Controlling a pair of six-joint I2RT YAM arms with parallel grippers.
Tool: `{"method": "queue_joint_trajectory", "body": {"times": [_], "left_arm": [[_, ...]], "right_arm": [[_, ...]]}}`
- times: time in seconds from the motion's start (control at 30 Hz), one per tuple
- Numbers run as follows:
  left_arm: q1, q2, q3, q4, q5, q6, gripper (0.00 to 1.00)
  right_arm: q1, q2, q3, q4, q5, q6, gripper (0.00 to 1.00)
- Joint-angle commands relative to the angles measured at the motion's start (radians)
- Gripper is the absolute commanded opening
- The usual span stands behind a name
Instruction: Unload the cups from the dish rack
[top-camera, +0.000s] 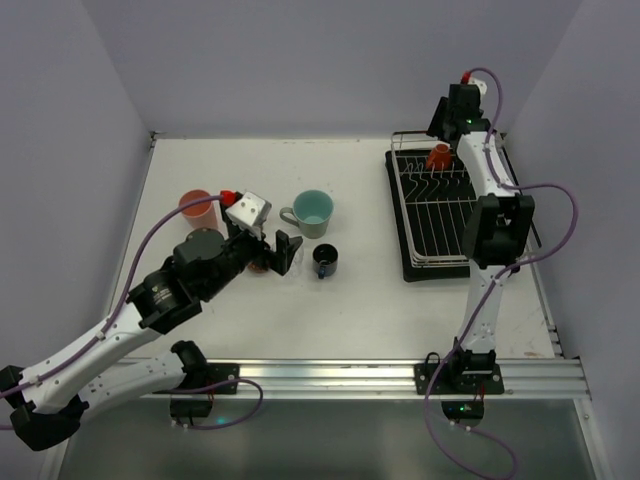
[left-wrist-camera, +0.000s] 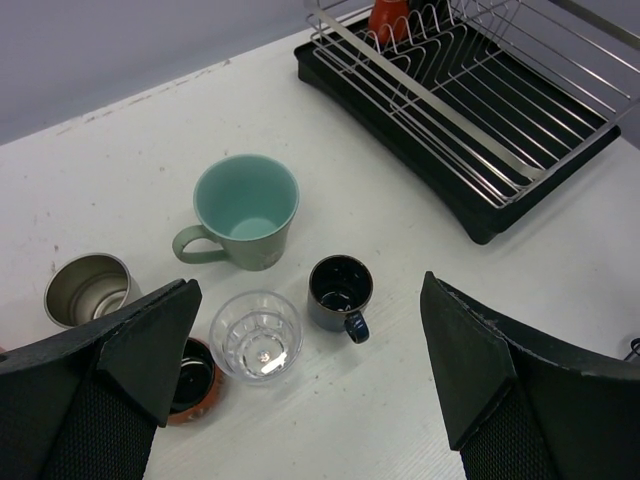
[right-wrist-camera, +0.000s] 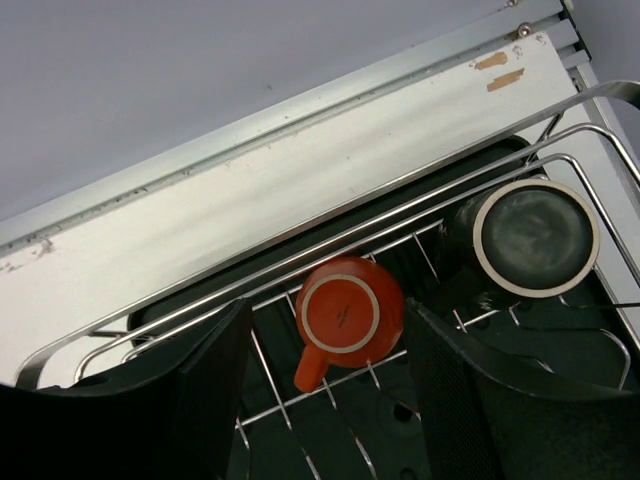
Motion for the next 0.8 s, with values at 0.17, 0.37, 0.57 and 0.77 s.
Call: {"method": "queue_joint_trajectory", "body": {"times": [0.17,0.37,0.57,0.77], "left_arm": [[-0.001,-0.031,-0.020,0.070,0.002,0.016,1.00],[0.000,-0.040,-0.023,0.076,0.008,0.013,1.00],[0.000,-0.037,-0.023,0.078,0.019,0.011,1.00],[-0.001,-0.034,-0.025,0.078,0.019,0.011,1.00]], "right_arm": [[-0.003,0.054,0.050,-0.077,0.012,-0.018,0.66],[-0.002,0.065,0.019,-0.068,0.012,-0.024,0.67],[0.004,0.112,0.074,-0.092,0.026,-0.039,0.74],[0.011,0.152,0.116,-0.101,0.055,-0.061,0.75]]}}
